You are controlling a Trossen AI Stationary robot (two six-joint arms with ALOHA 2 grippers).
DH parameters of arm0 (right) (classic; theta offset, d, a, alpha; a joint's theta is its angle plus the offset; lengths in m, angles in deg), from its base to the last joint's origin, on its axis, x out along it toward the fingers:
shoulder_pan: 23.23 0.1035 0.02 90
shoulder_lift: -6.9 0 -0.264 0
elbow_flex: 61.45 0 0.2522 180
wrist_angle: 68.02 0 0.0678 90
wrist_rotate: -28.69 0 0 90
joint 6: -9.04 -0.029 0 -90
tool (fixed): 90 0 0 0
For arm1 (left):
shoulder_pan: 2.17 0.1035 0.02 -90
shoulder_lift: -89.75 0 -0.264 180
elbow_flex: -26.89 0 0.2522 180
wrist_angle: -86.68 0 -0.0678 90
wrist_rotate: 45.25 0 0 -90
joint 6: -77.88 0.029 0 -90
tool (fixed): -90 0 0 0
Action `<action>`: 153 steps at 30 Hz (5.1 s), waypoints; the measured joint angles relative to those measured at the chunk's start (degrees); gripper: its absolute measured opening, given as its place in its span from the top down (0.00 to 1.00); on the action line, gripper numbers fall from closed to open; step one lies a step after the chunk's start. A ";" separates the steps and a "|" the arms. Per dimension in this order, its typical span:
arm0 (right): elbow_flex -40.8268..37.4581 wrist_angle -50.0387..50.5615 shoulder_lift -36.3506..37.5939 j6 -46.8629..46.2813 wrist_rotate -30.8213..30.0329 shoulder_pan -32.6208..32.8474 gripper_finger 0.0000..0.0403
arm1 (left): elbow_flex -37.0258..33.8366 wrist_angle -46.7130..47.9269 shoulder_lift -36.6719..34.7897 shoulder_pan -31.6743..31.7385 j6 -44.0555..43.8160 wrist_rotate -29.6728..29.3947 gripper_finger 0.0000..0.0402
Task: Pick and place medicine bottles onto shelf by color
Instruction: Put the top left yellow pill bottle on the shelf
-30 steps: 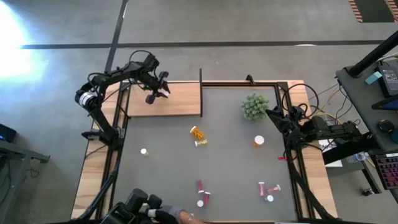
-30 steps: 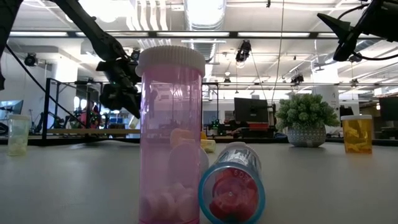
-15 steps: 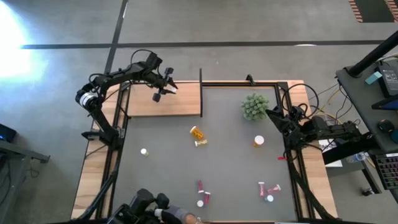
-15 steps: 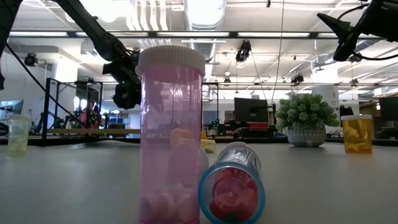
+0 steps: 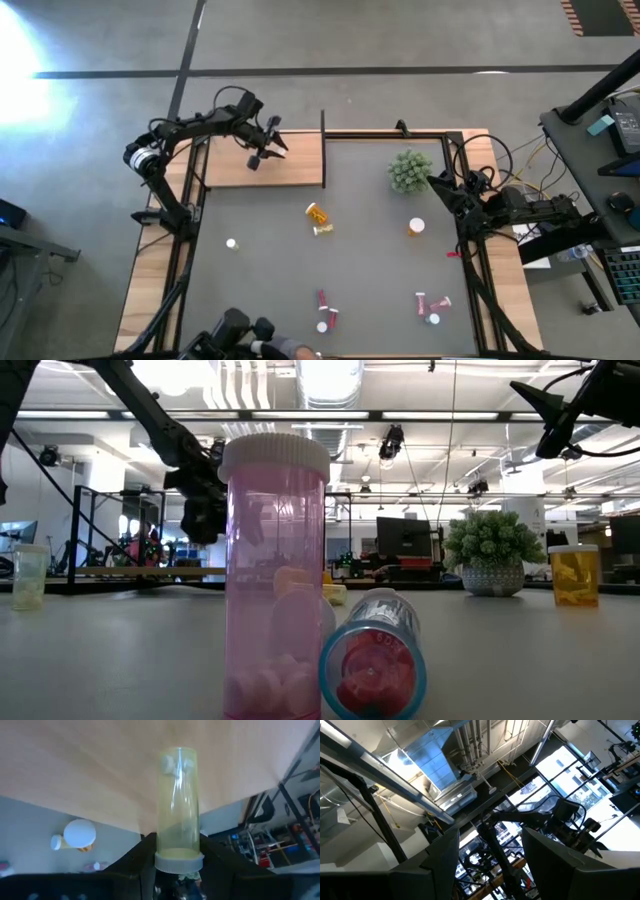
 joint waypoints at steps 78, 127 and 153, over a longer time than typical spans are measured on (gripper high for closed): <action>-0.01 0.00 -0.01 0.01 -0.01 -0.01 0.49 | -3.58 22.28 -24.18 -18.32 43.26 -20.31 0.73; 0.00 -0.02 -0.01 0.01 0.01 -0.01 0.49 | -4.04 -10.34 -23.19 -35.94 42.09 -25.47 0.73; -0.01 0.00 0.00 0.01 0.01 0.00 0.49 | -4.08 -22.60 -21.40 -46.19 51.43 -22.96 0.73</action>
